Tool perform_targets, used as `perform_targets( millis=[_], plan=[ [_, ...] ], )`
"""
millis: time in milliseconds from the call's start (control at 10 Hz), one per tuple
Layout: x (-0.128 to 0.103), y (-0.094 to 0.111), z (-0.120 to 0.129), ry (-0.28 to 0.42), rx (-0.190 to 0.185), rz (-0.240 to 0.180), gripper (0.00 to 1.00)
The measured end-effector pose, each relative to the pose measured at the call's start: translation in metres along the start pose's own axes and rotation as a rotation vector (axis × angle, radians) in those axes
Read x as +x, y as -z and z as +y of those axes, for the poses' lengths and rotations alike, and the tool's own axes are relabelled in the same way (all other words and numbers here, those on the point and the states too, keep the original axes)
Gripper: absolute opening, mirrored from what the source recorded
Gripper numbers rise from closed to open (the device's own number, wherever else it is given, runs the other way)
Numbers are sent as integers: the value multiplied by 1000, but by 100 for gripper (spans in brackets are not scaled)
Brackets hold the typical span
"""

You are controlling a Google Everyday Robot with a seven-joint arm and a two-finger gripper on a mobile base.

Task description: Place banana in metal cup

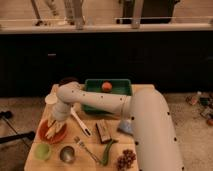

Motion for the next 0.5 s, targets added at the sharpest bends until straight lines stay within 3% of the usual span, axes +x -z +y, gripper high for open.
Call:
perform_targets(
  millis=[200, 500],
  plan=[
    [6, 3, -1, 0, -2, 15, 71],
    [15, 7, 1, -3, -16, 62, 71]
  ],
)
